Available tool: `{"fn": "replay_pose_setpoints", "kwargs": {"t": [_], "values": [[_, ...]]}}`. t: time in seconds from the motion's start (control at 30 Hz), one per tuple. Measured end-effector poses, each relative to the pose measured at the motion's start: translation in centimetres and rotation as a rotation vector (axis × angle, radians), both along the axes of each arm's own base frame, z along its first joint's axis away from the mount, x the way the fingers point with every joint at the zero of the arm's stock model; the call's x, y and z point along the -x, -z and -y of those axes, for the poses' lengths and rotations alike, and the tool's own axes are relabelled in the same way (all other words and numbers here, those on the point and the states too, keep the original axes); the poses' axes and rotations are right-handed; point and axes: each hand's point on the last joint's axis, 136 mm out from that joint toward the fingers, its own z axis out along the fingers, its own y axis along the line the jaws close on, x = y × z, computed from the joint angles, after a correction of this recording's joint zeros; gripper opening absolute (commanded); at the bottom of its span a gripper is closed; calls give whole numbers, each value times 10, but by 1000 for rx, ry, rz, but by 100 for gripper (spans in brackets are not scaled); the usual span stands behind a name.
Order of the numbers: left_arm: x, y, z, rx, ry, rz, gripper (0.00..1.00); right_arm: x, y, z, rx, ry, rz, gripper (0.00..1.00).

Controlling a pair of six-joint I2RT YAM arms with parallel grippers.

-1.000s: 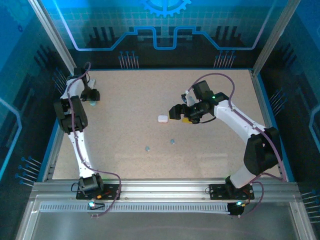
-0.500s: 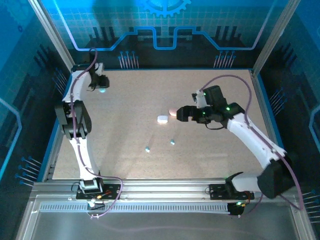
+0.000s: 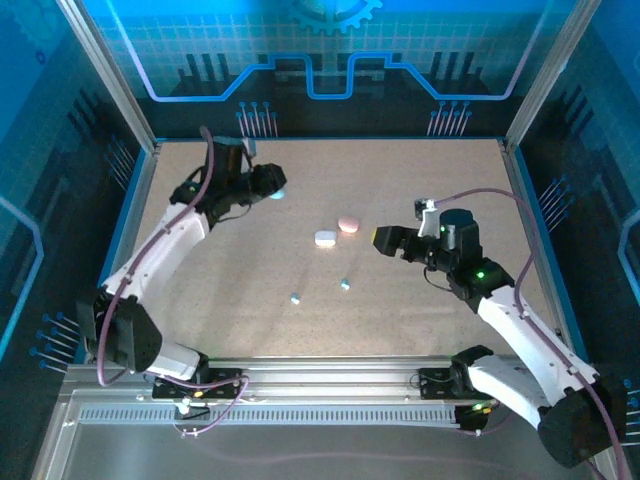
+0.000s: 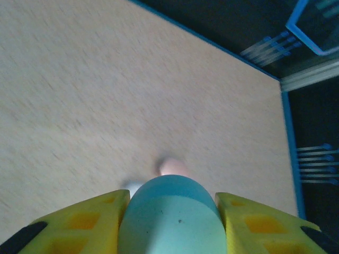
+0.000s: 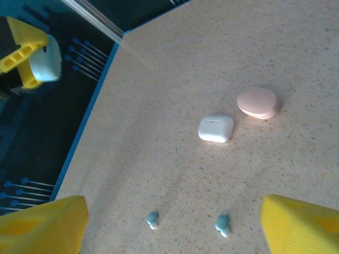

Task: Insert wireless bluetooth earbuds into charging case

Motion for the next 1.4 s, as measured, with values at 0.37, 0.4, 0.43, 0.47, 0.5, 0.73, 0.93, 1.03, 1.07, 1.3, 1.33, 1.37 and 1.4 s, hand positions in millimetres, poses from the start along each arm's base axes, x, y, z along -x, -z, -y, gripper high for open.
{"fn": "replay_pose_setpoints", "kwargs": {"t": [0.37, 0.4, 0.43, 0.47, 0.5, 0.73, 0.93, 1.03, 1.07, 1.3, 1.33, 1.37, 1.4], "values": [[51, -3, 72, 312, -46, -51, 33, 21, -51, -85, 39, -230, 422, 58], [52, -6, 76, 331, -51, -47, 33, 21, -51, -90, 45, -239, 441, 59], [53, -9, 81, 349, -52, -42, 33, 19, -50, -94, 53, -245, 454, 59], [54, -12, 85, 362, -50, -38, 33, 15, -47, -97, 63, -244, 459, 59], [55, -15, 89, 377, -50, -36, 34, 12, -45, -99, 69, -241, 463, 59], [57, -29, 102, 456, -45, -19, 35, -6, -48, -119, 49, -246, 472, 59], [55, -35, 103, 484, -48, -8, 35, -16, -67, -128, 7, -228, 503, 54], [55, -36, 104, 488, -48, -5, 35, -21, -70, -129, 4, -212, 505, 49], [55, -36, 104, 489, -49, -4, 35, -22, -70, -129, 4, -207, 503, 47], [55, -36, 105, 488, -49, -3, 37, -31, -66, -131, 16, -183, 492, 39], [55, -36, 104, 487, -51, -2, 37, -31, -66, -131, 17, -182, 492, 39], [55, -36, 104, 487, -52, -1, 37, -31, -65, -131, 17, -182, 491, 39], [55, -36, 104, 486, -53, -1, 37, -32, -65, -131, 17, -181, 491, 37]]}}
